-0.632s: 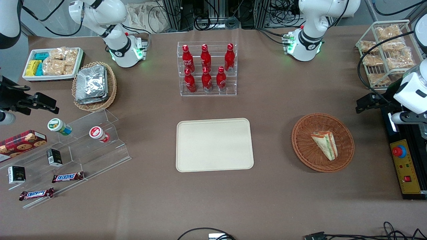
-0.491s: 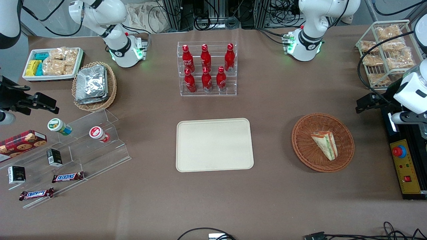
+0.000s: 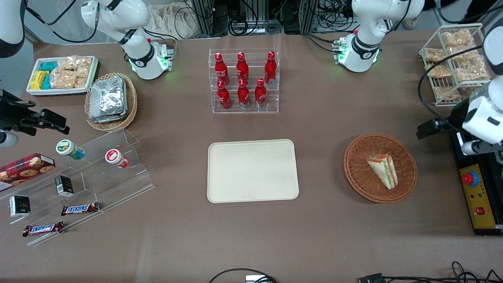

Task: Place sandwich from basket to tray
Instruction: 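Lower the open left gripper over the sandwich in the wicker basket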

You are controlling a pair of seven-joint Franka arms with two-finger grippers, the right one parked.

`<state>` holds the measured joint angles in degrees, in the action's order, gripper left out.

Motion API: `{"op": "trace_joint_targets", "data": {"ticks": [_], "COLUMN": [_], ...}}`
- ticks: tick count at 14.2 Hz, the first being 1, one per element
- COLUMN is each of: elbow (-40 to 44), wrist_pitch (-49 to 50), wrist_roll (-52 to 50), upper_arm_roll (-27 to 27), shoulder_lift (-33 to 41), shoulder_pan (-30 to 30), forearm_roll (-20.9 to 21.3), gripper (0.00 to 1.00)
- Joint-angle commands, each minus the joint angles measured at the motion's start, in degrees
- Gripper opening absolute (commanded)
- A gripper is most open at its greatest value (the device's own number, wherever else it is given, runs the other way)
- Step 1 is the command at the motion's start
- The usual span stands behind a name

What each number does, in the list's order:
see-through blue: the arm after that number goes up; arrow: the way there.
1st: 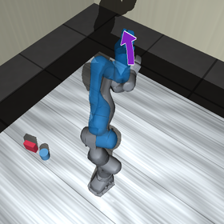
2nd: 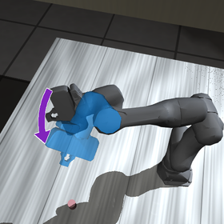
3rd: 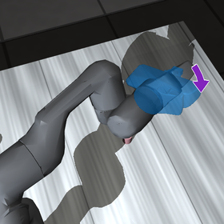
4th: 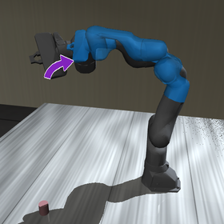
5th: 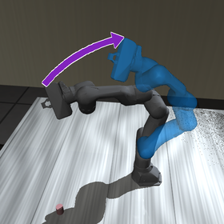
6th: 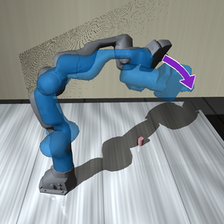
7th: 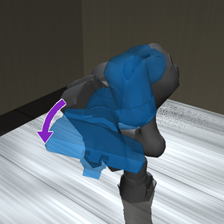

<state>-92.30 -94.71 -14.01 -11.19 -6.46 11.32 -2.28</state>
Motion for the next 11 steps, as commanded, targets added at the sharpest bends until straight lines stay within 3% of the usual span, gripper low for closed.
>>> {"op": "trace_joint_targets", "data": {"ticks": [1, 4, 11], "elbow": [-1.6, -5.5, -24.3], "wrist_pitch": [-2.3, -5.6, -26.3], "wrist_roll": [-6.7, -8.4, -13.8], "upper_arm_roll": [-0.1, -0.4, -1.1], "shoulder_lift": [-0.6, -0.6, -0.6], "shoulder_pan": [-0.2, -0.5, -0.6], "forearm_roll": [0.3, -0.2, -0.6], "gripper": [1.00, 1.00, 1.00]}}
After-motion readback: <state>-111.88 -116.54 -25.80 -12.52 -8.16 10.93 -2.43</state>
